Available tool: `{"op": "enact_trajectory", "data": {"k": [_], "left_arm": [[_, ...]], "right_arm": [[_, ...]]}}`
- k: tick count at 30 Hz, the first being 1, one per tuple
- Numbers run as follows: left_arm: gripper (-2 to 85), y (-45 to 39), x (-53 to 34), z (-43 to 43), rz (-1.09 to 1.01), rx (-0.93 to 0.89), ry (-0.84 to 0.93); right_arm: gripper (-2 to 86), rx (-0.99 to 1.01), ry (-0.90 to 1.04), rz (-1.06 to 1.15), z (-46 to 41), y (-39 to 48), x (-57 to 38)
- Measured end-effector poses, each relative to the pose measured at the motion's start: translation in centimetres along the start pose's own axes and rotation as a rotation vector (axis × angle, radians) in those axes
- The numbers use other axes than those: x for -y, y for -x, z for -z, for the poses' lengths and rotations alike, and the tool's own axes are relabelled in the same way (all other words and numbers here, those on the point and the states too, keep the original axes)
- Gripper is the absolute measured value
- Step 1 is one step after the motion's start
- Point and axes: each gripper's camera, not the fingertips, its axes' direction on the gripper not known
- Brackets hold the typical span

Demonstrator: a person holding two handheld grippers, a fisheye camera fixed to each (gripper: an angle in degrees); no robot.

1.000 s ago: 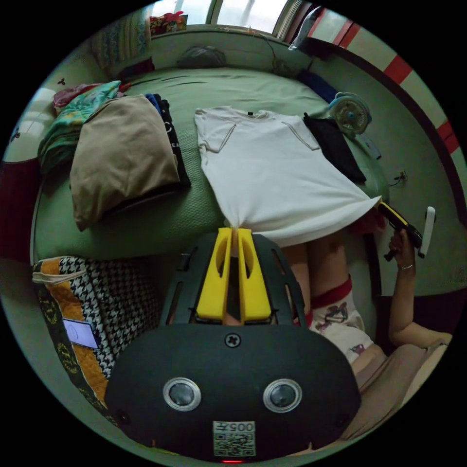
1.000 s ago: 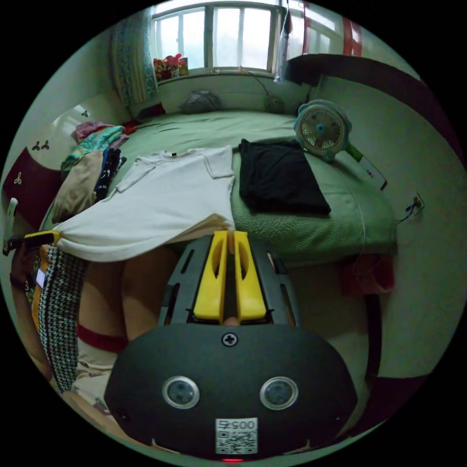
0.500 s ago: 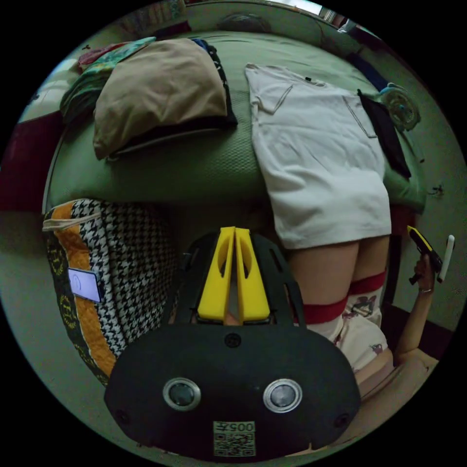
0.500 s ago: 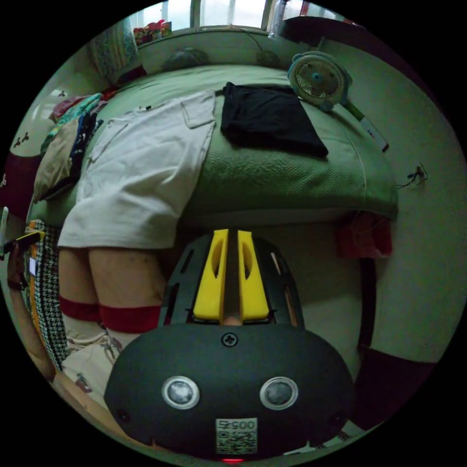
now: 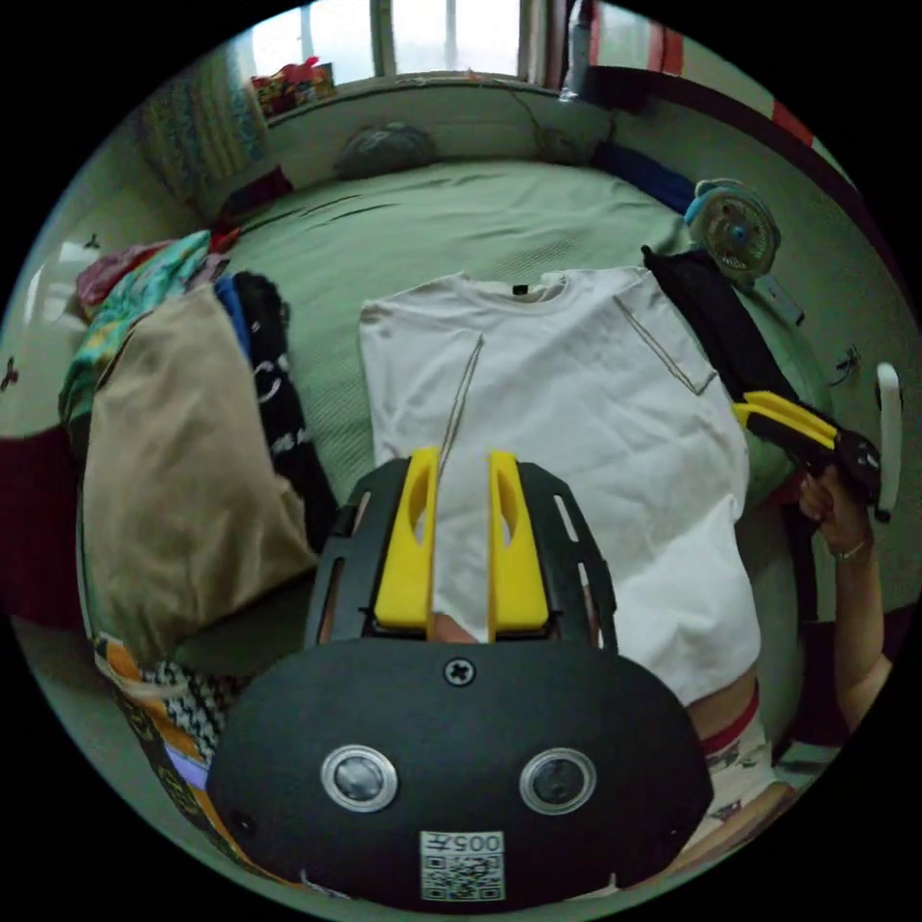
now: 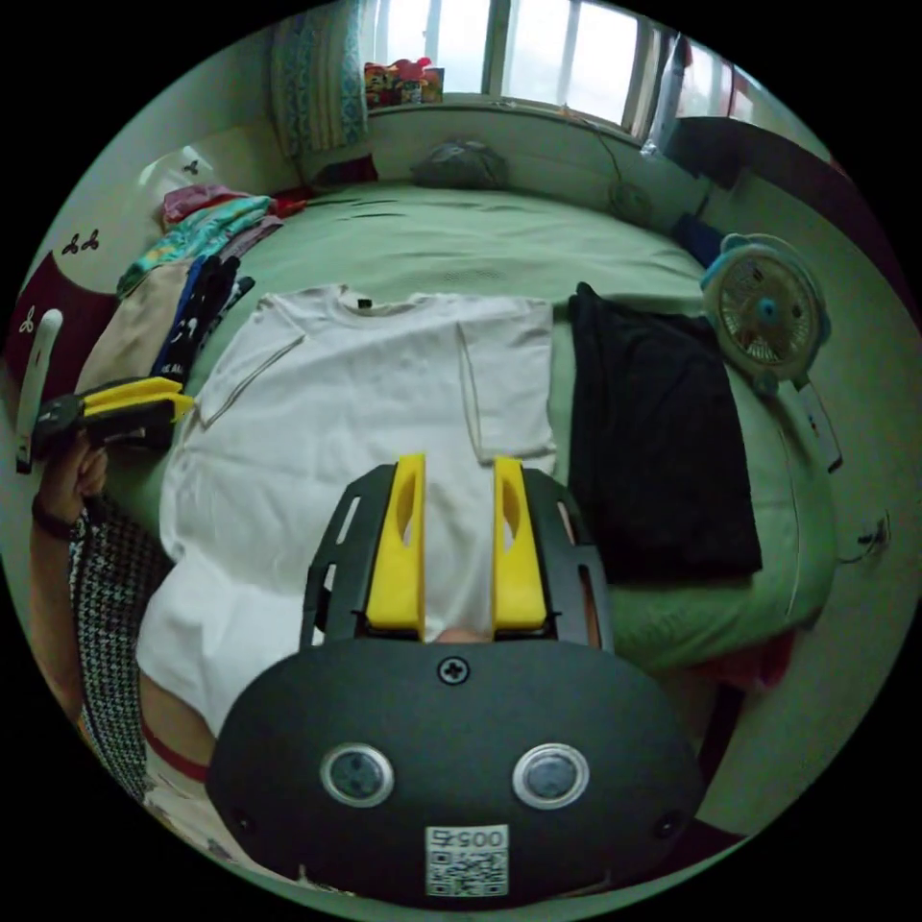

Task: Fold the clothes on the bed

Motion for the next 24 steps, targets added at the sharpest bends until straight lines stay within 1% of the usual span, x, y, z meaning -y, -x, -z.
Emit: {"op": "enact_trajectory", "data": {"k": [3, 7, 10, 12, 14, 15, 17, 18, 21, 24], "left_arm": [[13.1, -0.3, 2.5, -2.1, -0.027, 0.012, 0.011], [12.9, -0.1, 4.5, -5.4, -0.018, 0.032, 0.076], [12.0, 0.1, 4.4, -6.2, -0.014, 0.01, 0.067], [10.5, 0.1, 4.1, -5.9, -0.017, 0.003, 0.054], [8.5, 0.4, 3.8, -5.6, -0.013, -0.023, 0.046], [7.3, 0.8, 3.8, -5.4, -0.003, -0.05, 0.046], [5.5, 1.4, 3.7, -5.1, 0.022, -0.105, 0.053], [3.4, 1.9, 3.6, -4.7, 0.065, -0.102, 0.053], [1.2, 3.5, 3.1, -2.9, 0.134, -0.062, 0.006], [0.5, 6.2, 1.9, -0.3, 0.294, 0.043, -0.062]], "right_arm": [[7.9, -0.025, 0.032, 0.001, -3.3, -0.5, 3.8], [7.5, -0.067, 0.086, 0.03, -7.8, -0.8, 6.4], [6.7, -0.061, 0.026, 0.031, -8.2, -1.2, 6.1], [4.6, -0.055, 0.007, 0.018, -8.0, -1.6, 5.9], [-0.1, -0.027, 0.0, -0.028, -7.8, -2.7, 6.1], [-0.4, -0.013, 0.005, -0.031, -7.8, -2.9, 6.2], [-1.3, -0.002, 0.019, -0.043, -7.6, -3.9, 6.7], [-1.4, 0.001, 0.016, -0.05, -7.4, -4.2, 6.8], [-1.4, 0.052, -0.024, -0.135, -5.7, -6.7, 7.5], [-1.4, 0.074, -0.082, -0.308, -3.5, -11.4, 7.7]]}}
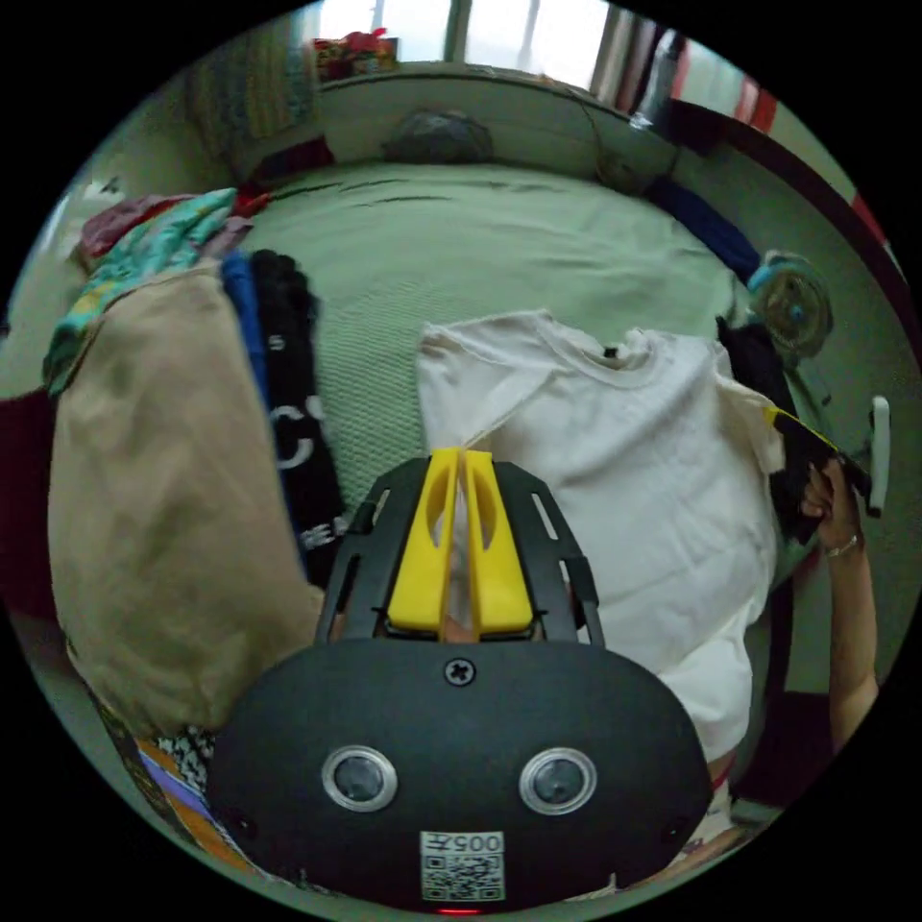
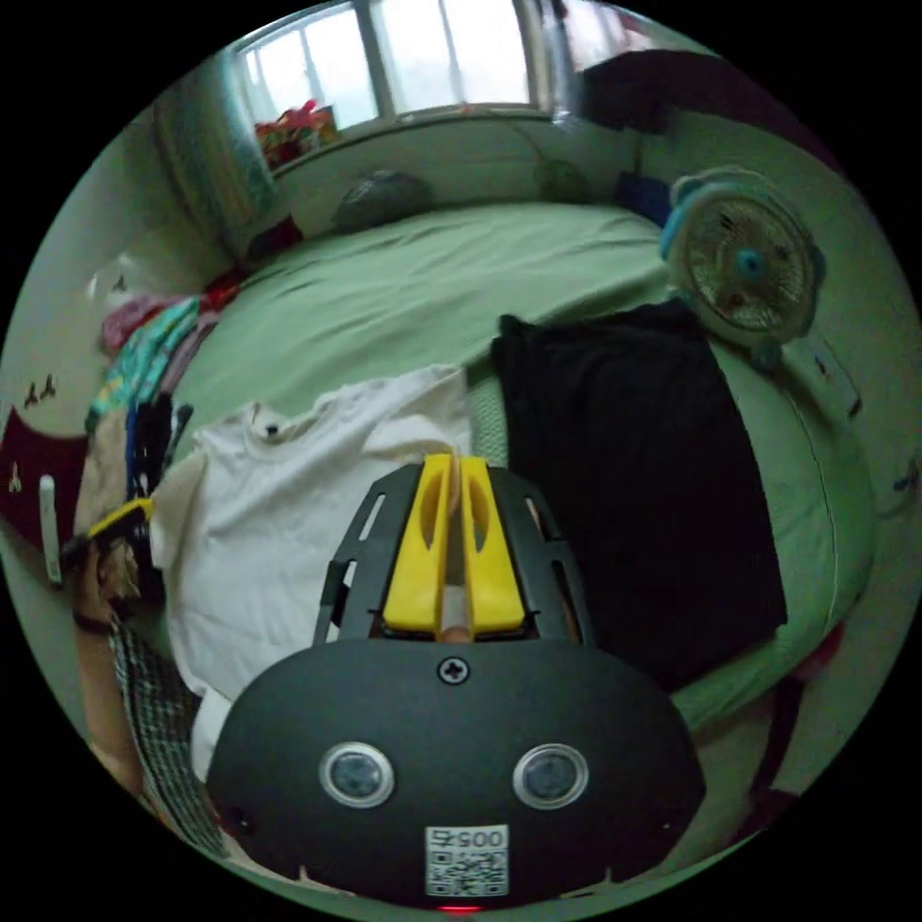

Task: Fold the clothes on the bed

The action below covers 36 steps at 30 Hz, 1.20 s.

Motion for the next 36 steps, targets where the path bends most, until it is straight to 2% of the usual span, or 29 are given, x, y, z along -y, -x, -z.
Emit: {"op": "enact_trajectory", "data": {"k": [4, 7, 12, 19, 25, 28, 31, 36], "left_arm": [[-0.4, 4.1, -2.0, 3.1, 0.199, 0.067, -0.083], [-0.5, 4.7, -3.9, 4.5, 0.196, 0.028, -0.128], [-0.6, 2.3, -6.6, 4.6, 0.152, -0.028, -0.067], [-0.6, -7.8, -13.0, 3.5, -0.019, -0.141, 0.112], [-0.6, -15.0, -17.9, 2.5, -0.126, -0.11, 0.197], [-0.6, -16.3, -19.3, 2.0, -0.114, -0.108, 0.213], [-0.5, -17.1, -20.2, 2.1, -0.109, -0.088, 0.168], [-0.5, -19.2, -21.0, 1.8, -0.13, -0.036, 0.16]], "right_arm": [[-1.2, -0.04, -0.002, -0.286, 1.4, -7.6, -0.1], [-1.0, -0.033, 0.072, -0.384, 1.1, -10.8, -2.4], [-0.9, 0.002, 0.085, -0.269, 2.0, -8.2, -6.3], [-1.0, 0.068, 0.148, 0.014, 4.1, 4.6, -13.7], [-1.0, 0.038, 0.19, 0.219, 4.6, 13.8, -19.1], [-1.0, -0.004, 0.225, 0.238, 3.9, 15.7, -20.7], [-1.0, -0.051, 0.174, 0.254, 4.1, 16.7, -21.5], [-1.0, -0.032, 0.178, 0.259, 3.7, 17.6, -22.0]]}}
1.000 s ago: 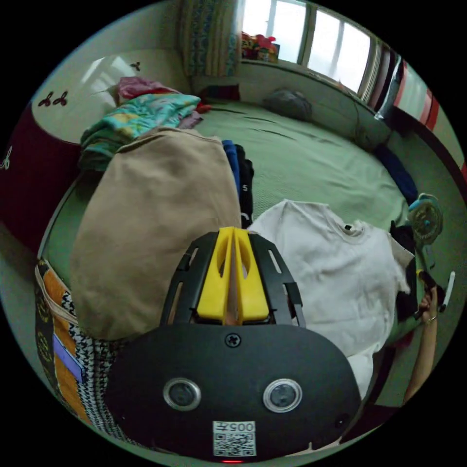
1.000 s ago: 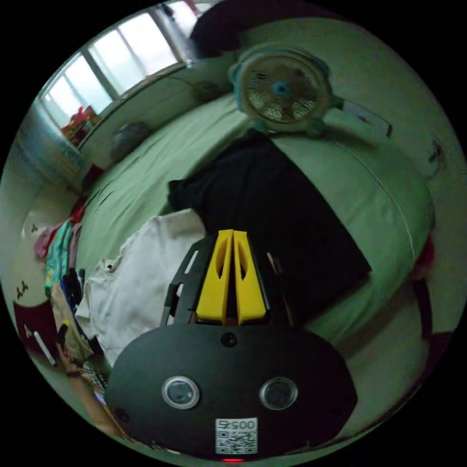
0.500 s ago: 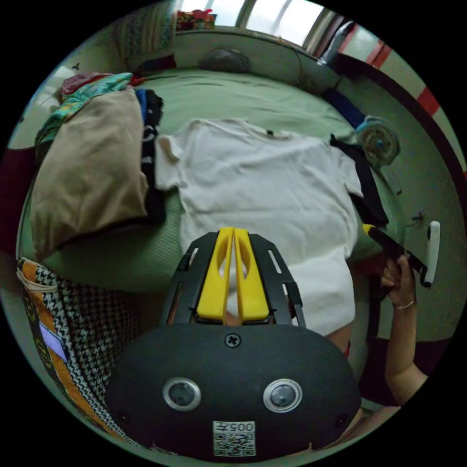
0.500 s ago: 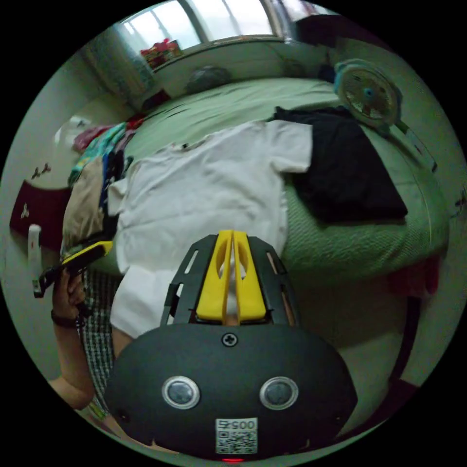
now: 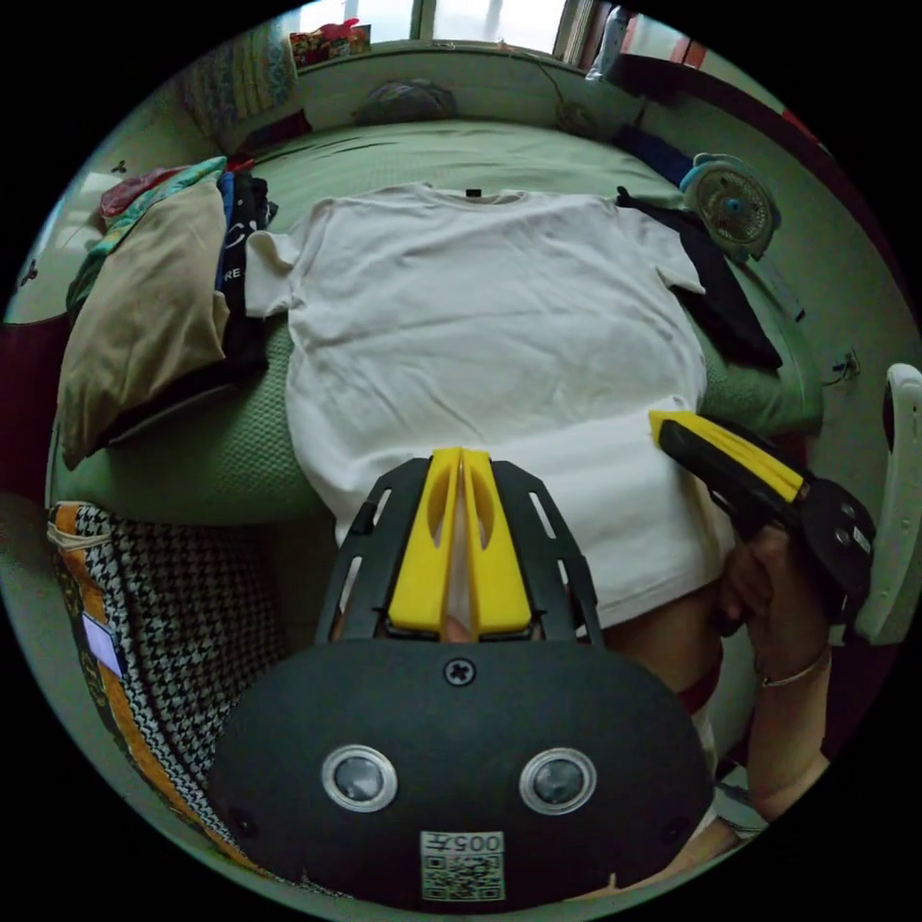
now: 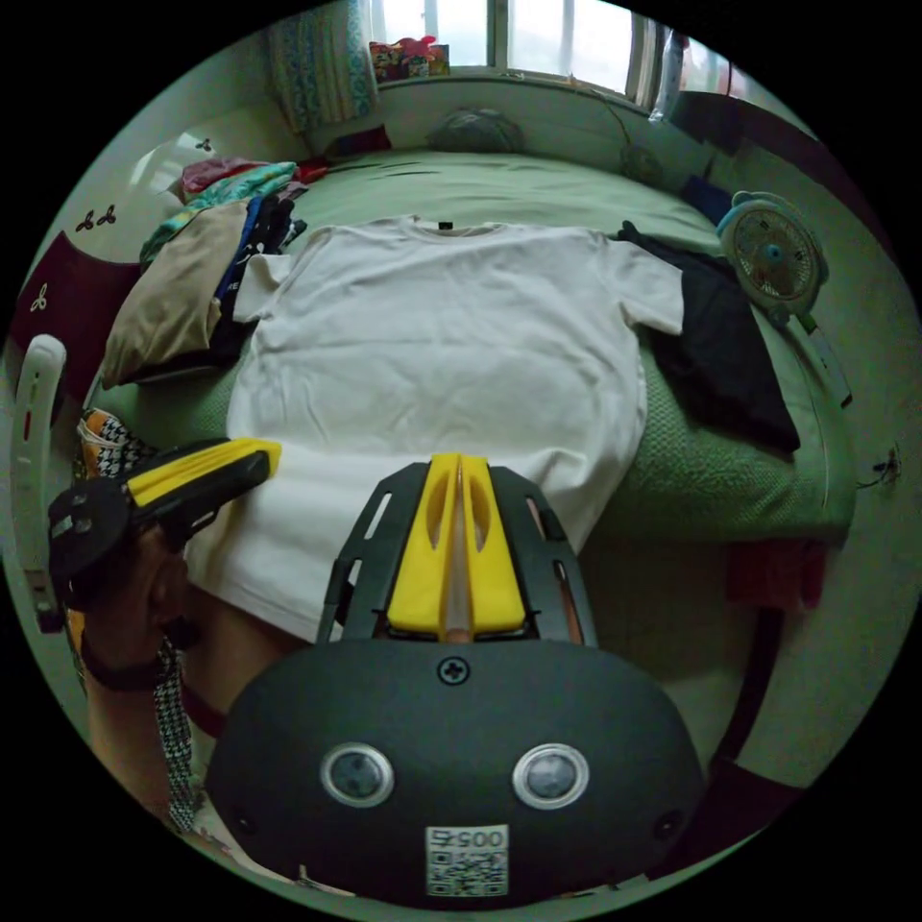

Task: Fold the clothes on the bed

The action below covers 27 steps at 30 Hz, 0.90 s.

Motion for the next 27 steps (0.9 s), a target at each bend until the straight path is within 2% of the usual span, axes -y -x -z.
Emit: {"op": "enact_trajectory", "data": {"k": [6, 13, 27], "left_arm": [[-0.5, -2.4, -0.9, -0.3, -0.031, 0.05, -0.003], [-0.5, -3.4, -1.9, -0.7, -0.007, -0.01, -0.008], [-0.5, -5.3, -3.4, -1.4, -0.006, -0.011, -0.006]], "right_arm": [[-1.0, -0.006, -0.004, 0.003, 0.0, 1.5, -0.5], [-1.0, 0.033, -0.013, -0.017, 0.0, 2.5, -1.2], [-1.0, 0.002, -0.013, 0.002, -0.1, 5.4, -1.9]]}}
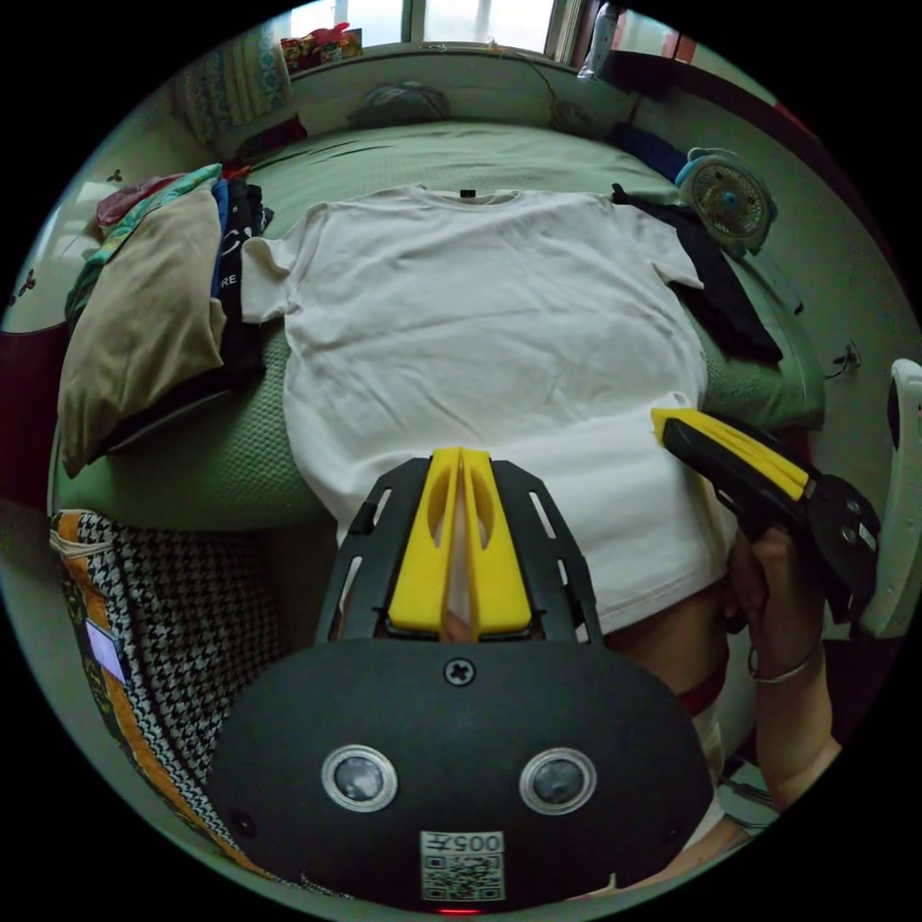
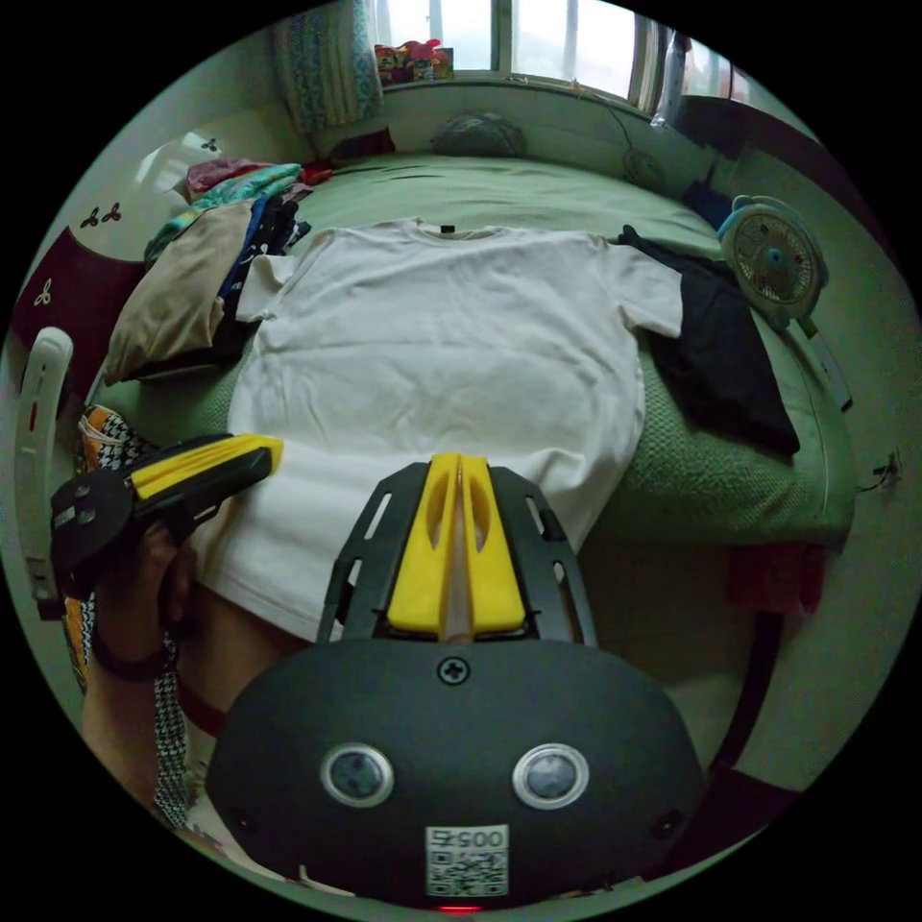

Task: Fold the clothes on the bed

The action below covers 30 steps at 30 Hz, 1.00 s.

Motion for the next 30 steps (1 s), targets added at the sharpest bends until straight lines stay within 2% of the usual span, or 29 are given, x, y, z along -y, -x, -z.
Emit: {"op": "enact_trajectory", "data": {"k": [12, 30], "left_arm": [[-0.5, 0.6, -1.1, -0.6, 0.043, -0.102, -0.001], [-0.6, 0.0, -2.1, -1.0, 0.037, -0.081, -0.002]], "right_arm": [[-1.0, 0.002, -0.001, 0.006, 0.0, 1.3, -0.6], [-1.0, 0.01, -0.002, 0.002, 0.2, 2.2, -1.3]]}}
